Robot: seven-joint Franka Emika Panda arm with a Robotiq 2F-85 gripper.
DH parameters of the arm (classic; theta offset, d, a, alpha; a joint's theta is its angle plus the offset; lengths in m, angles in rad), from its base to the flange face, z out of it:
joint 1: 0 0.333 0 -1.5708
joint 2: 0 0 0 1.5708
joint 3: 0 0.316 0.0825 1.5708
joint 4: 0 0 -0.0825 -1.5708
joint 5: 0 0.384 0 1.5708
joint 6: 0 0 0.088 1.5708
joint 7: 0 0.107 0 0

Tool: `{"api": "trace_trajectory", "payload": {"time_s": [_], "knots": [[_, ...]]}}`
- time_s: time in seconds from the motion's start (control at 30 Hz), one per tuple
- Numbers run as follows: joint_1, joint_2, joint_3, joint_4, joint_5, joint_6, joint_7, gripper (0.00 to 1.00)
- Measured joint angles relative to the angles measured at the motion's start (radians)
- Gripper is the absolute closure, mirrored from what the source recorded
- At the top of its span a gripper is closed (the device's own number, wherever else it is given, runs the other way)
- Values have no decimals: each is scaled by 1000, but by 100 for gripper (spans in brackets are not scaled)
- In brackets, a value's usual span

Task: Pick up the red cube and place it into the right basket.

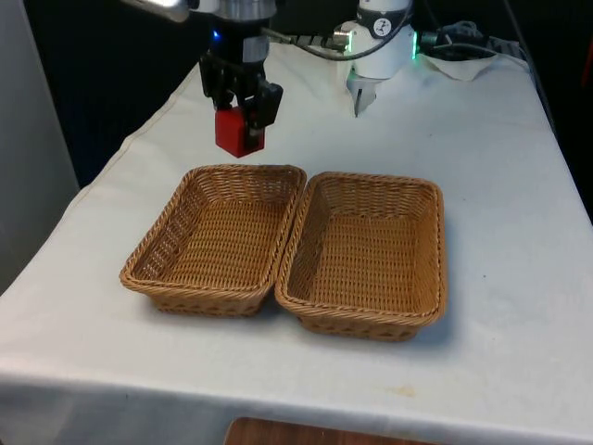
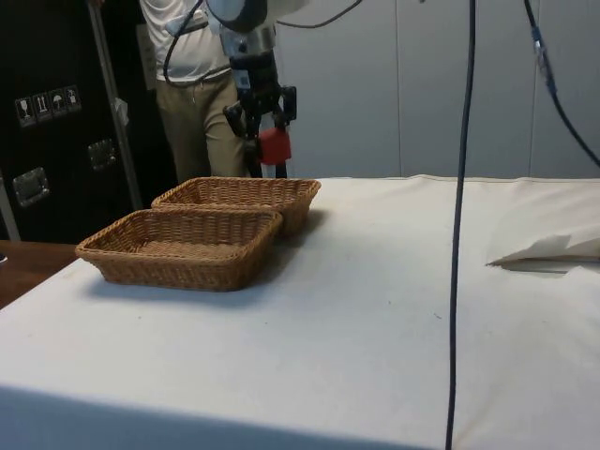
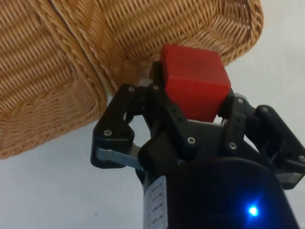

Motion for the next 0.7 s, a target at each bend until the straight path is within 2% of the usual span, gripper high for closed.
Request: {"api": "trace_trajectory", "payload": {"time_s": [0.17,0.53,0.7], "knots": [[0,24,1,1,17,49,-28,97],[-3,51,3,18,54,112,-52,97],[-15,90,-1,46,135,137,-109,97]]}}
